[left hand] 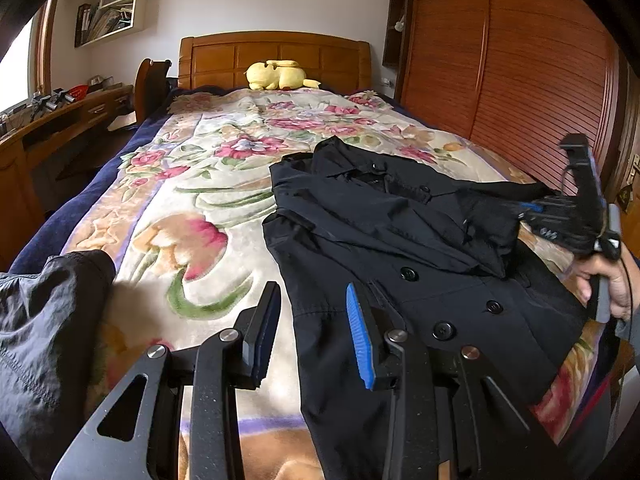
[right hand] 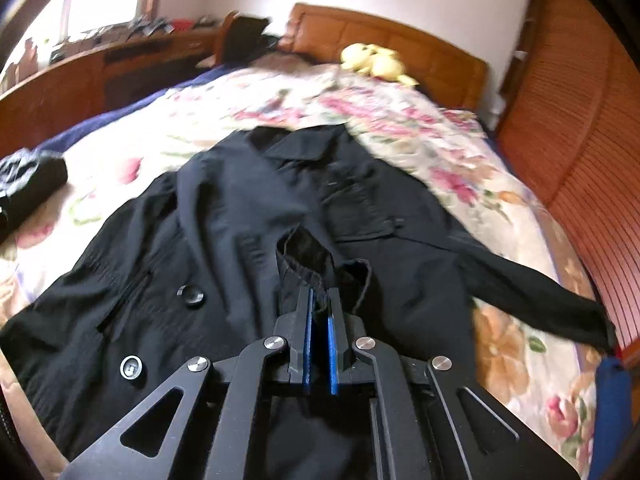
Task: Fold large clothes
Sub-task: 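Lay the sleeve flat across the coat front and open the right gripper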
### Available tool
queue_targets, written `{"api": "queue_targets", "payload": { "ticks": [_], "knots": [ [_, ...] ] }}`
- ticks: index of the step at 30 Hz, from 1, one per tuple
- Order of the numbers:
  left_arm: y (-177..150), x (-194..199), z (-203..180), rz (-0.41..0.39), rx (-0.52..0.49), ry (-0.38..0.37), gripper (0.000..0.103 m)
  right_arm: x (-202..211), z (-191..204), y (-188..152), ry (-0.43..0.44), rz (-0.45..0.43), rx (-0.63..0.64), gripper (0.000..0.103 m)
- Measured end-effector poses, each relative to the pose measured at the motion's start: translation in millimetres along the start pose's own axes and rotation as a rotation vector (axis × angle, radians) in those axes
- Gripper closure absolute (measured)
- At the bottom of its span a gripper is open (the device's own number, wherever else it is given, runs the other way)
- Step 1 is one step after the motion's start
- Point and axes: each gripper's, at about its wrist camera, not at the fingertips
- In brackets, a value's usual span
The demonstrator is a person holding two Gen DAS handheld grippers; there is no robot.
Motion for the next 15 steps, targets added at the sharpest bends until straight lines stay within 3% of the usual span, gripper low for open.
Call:
{"api": "queue_targets", "payload": {
  "ticks": [8, 15],
  "knots": [
    [1, -1, -9, -0.006, -0.010, -0.024, 0.068, 17, -35, -34, 0.024, 0.055, -0.118, 0.097],
    [3, 0, -26, -0.028, -0.037, -0.064, 0.068, 66, -53, -52, 0.092, 0.069, -0.190, 0.097]
  ]
}}
Point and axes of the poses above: each gripper's, at about its wrist camera, not at the fingertips, and x roughly against the way its jaws point, z to its left, y to its top, and after that the axes turned 6 degrees about -x, right-handed
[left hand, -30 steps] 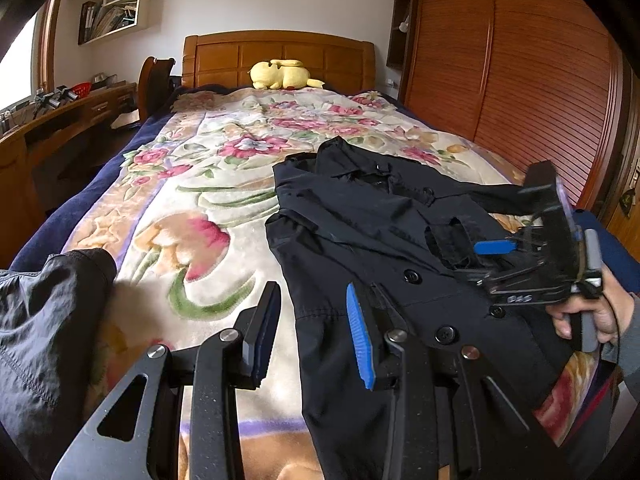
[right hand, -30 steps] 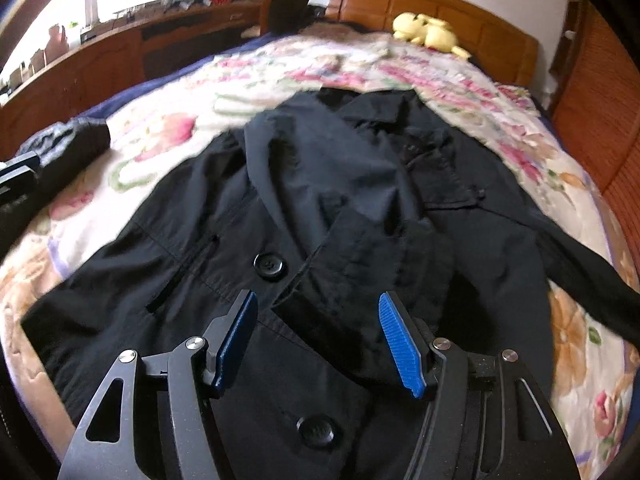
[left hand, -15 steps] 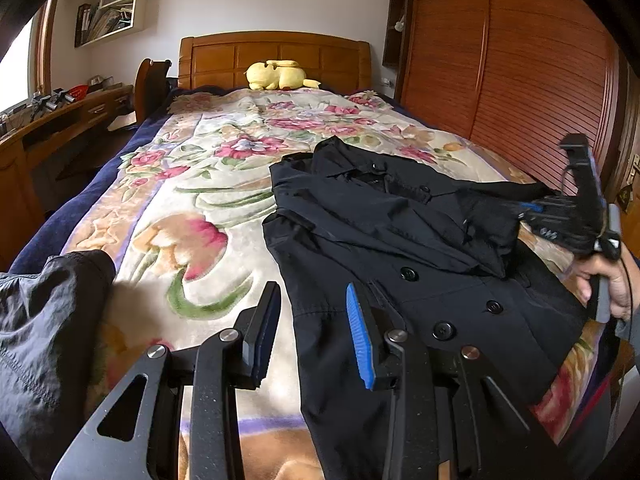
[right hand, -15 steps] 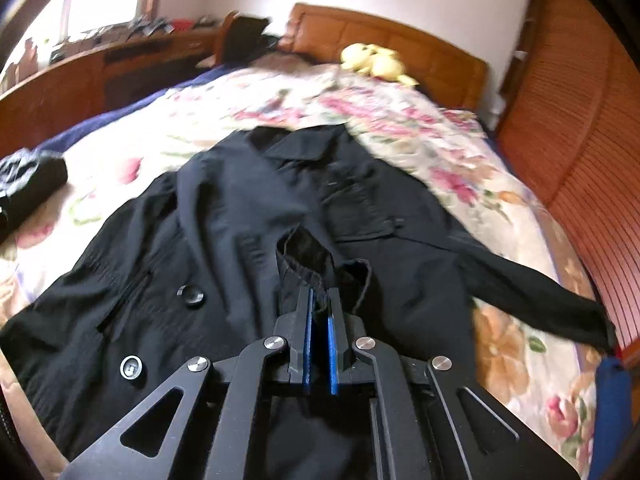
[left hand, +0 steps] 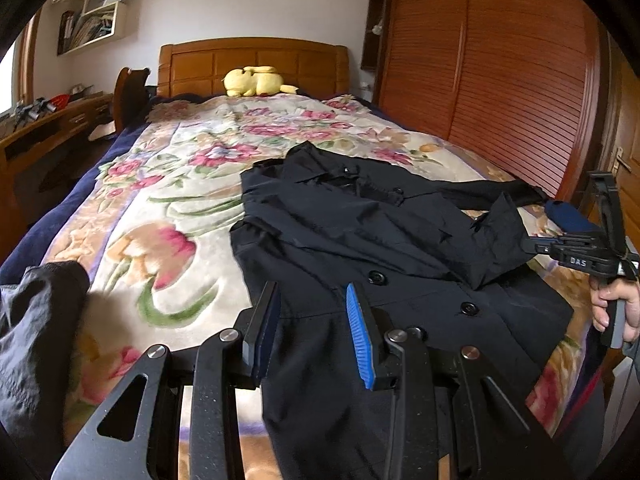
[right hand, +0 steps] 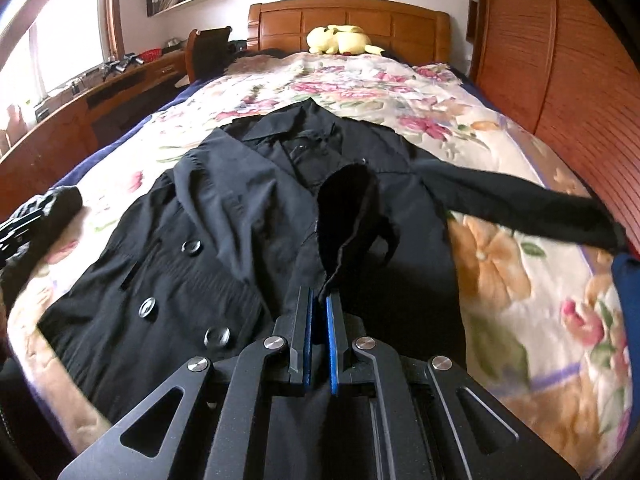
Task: Fold large clothes
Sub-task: 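Lay the sleeve flat across the coat front and open the right gripper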
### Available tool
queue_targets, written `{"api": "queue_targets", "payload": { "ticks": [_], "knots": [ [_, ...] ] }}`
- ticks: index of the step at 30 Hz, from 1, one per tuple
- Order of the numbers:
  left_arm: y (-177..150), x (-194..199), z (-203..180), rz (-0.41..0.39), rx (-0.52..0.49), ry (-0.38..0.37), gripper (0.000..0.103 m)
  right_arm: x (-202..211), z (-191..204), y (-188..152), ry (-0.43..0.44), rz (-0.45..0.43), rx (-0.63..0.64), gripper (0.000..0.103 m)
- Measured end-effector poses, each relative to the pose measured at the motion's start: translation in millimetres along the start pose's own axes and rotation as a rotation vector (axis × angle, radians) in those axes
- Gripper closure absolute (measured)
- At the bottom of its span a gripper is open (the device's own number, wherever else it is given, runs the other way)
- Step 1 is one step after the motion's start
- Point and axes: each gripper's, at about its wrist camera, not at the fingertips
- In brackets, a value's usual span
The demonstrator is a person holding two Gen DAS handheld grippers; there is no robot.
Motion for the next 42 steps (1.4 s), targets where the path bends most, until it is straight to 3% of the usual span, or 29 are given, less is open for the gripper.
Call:
{"api": "queue_targets", "payload": {
  "ticks": [7, 13, 16, 18, 20, 33, 42],
  "knots": [
    [3, -18, -23, 0.033, -0.043, -0.019, 0.068, 33, -12, -25, 0.016, 0.032, -0.039, 0.097],
    [7, -32, -45, 0.045, -0.062, -0.038, 0.068, 58, -7, -27, -0.057, -0.019, 0.058, 0.095],
    [9, -41, -55, 0.056, -0.067, -0.052, 0.068, 61, -1, -30, -0.101, -0.044, 0.117, 0.076],
    [10, -46, -61, 0.064, -0.066, -0.057, 0.068, 53, 3, -33, -0.116, -0.036, 0.148, 0.050],
    [10, -52, -67, 0.075, -0.068, -0.058, 0.068, 42, 3, -35, -0.138, -0.023, 0.157, 0.046],
    [1, -75, -80, 0.124, -0.058, -0.027, 0.068, -57, -37, -37, -0.021, 0.182, 0.034, 0.044],
    [-3, -82, -88, 0.146, -0.092, -0.009, 0.068, -42, -43, -27, -0.029, 0.127, 0.050, 0.044]
  ]
}}
Point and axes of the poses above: each gripper's, at about its wrist camera, not at the fingertips, and x roughly against the way its jaws point, z to its left, y to its top, and after that the axes turned 6 degrees about -x, right-handed
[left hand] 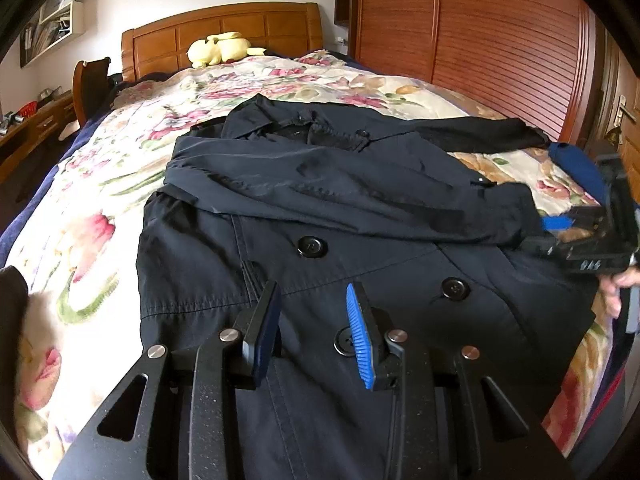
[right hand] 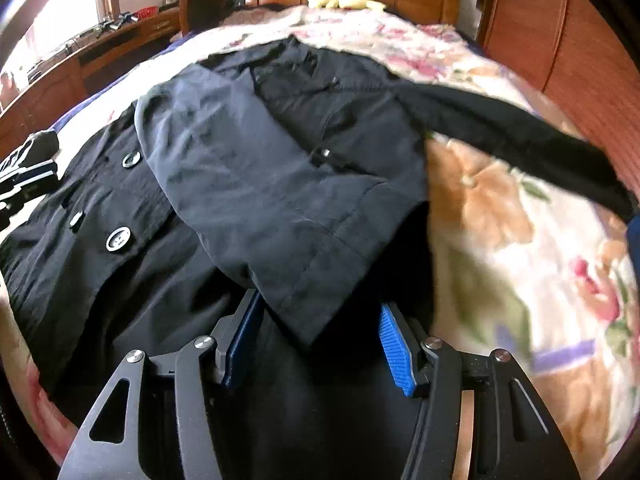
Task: Fold large clothes
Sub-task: 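Lay the sleeve flat across the coat front and open the right gripper, then move the right tool to the other coat sleeve and grasp its cuff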
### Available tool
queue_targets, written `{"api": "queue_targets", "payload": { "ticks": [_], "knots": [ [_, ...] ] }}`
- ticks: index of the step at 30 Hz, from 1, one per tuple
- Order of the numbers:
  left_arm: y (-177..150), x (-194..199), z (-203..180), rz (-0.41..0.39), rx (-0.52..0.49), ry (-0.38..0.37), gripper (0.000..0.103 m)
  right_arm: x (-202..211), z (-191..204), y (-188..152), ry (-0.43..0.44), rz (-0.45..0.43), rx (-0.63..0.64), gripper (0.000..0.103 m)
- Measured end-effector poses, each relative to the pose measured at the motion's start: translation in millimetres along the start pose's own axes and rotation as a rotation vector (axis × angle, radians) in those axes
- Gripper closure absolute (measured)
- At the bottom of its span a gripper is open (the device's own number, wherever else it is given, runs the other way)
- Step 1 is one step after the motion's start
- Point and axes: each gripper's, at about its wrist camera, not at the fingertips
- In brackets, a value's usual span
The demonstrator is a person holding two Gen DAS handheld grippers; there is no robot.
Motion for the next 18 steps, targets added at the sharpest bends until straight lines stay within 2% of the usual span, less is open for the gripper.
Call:
{"api": "queue_targets", "payload": {
  "ticks": [8, 10, 12, 15, 18],
  "knots": [
    [0, 0, 0, 0.005, 0.000, -0.014, 0.068, 32, -52, 21, -0.027, -0.082, -0.066, 0.044],
    [0, 0, -1, 0.006, -0.001, -0.021, 0.068, 31, -70, 30, -0.050, -0.098, -0.090, 0.039],
    [1, -1, -1, 0.007, -0.002, -0.025, 0.068, 23, -87, 39, -0.086, -0.107, -0.105, 0.032],
    [3, -1, -2, 0.006, -0.006, -0.036, 0.068, -1, -124, 52, -0.125, -0.133, -0.160, 0.026],
    [4, -1, -3, 0.003, -0.009, -0.049, 0.068, -41, -164, 61, -0.227, -0.070, -0.224, 0.026]
  ]
}}
Point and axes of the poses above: each gripper's, at about its wrist camera, not at the fingertips, and x roughly against the way its jaws point, z to its left, y to its top, and after that the axes turned 6 degrees about -x, right-handed
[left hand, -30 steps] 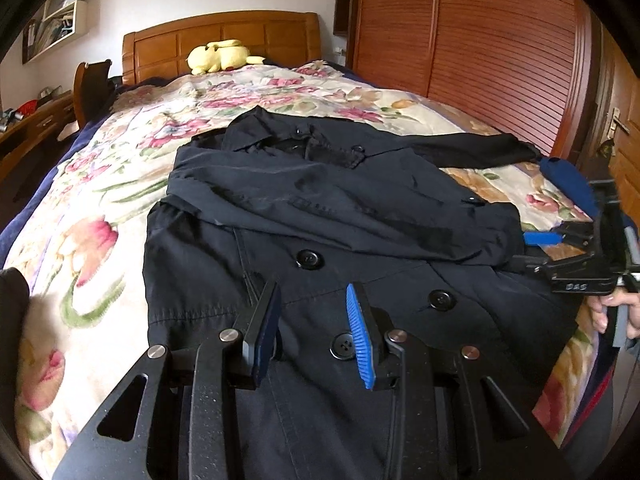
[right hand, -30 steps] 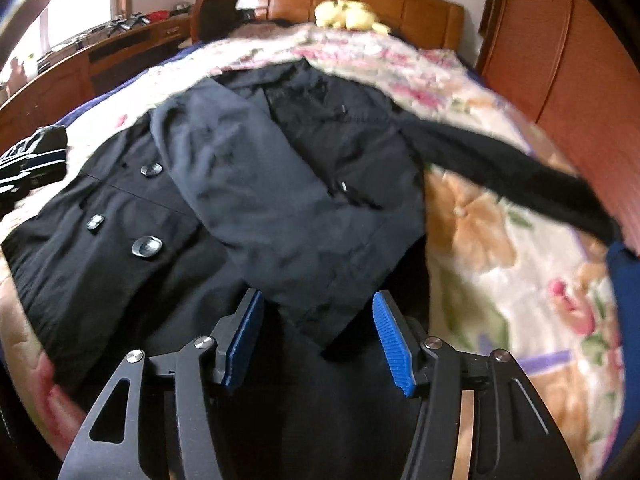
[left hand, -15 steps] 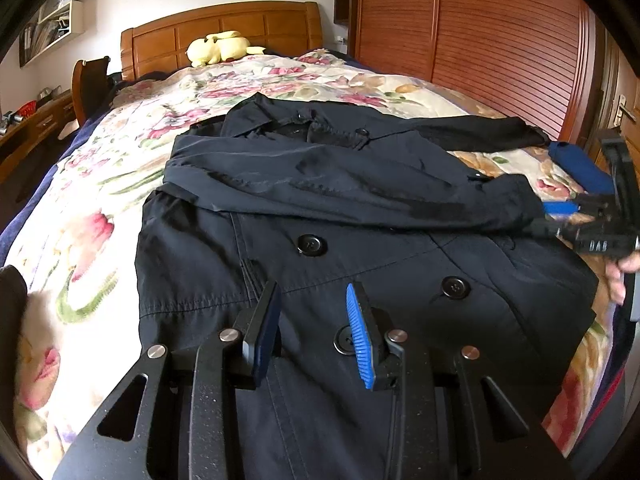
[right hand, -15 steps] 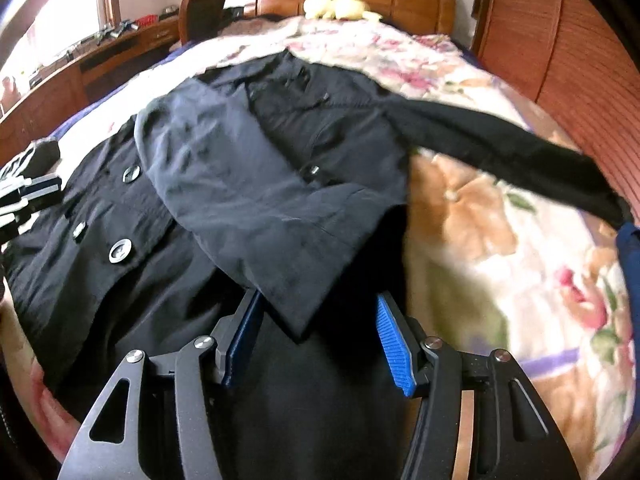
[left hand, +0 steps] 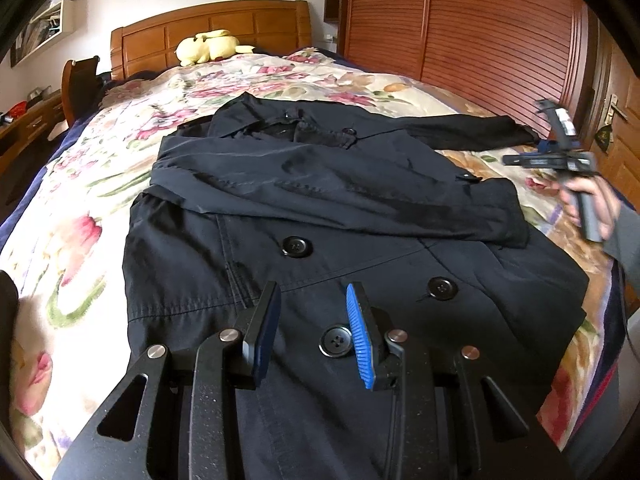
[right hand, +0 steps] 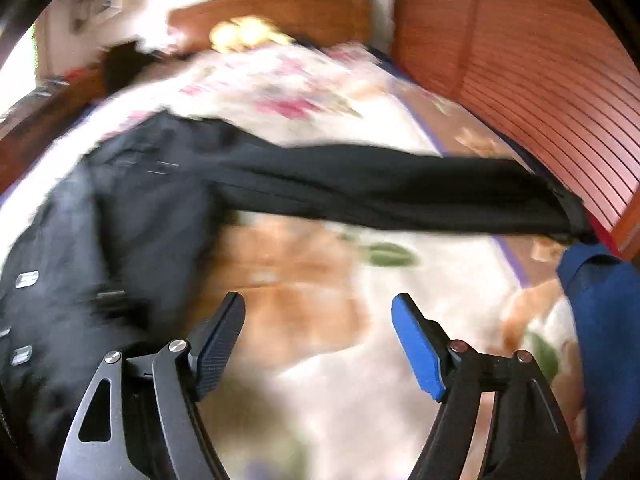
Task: Fold large clothes
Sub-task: 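Move the right tool to the other coat sleeve and grasp its cuff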
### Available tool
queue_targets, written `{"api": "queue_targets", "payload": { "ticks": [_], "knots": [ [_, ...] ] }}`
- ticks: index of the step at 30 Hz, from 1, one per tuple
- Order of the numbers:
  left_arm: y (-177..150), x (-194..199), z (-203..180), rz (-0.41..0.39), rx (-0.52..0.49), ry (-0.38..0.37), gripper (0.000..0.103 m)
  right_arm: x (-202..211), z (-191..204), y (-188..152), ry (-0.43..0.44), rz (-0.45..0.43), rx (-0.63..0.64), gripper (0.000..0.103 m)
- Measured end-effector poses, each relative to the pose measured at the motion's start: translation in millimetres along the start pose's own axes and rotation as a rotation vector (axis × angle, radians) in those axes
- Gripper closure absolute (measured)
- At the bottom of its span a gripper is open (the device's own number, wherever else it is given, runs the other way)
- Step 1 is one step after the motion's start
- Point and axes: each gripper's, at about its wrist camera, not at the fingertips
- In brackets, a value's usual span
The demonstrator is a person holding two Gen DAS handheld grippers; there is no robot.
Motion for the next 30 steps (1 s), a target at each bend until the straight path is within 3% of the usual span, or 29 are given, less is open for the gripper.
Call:
{"api": "queue_targets", "payload": {
  "ticks": [5, 13, 19, 30],
  "knots": [
    [0, -2, 2, 0.012, -0.006, -0.004, 0.068, -39, -35, 17, -0.086, 0.000, -0.105, 0.026],
    [1, -1, 1, 0.018, -0.009, -0.020, 0.068, -48, -64, 43, -0.023, -0.054, -0.271, 0.023],
    [1, 0, -3, 0.011, -0.023, -0.025, 0.068, -65, -89, 43, 0.045, -0.032, -0.462, 0.019],
    [0, -4, -6, 0.024, -0.032, -0.025, 0.068, -85, -104, 57, 0.020, -0.040, -0.524, 0.019]
  ]
}}
Point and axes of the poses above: each gripper's, at about its wrist camera, not at the fingertips, and x roughly against the way its jaws point, z to its left, y to its top, and after that the axes turned 6 degrees about -x, right-handed
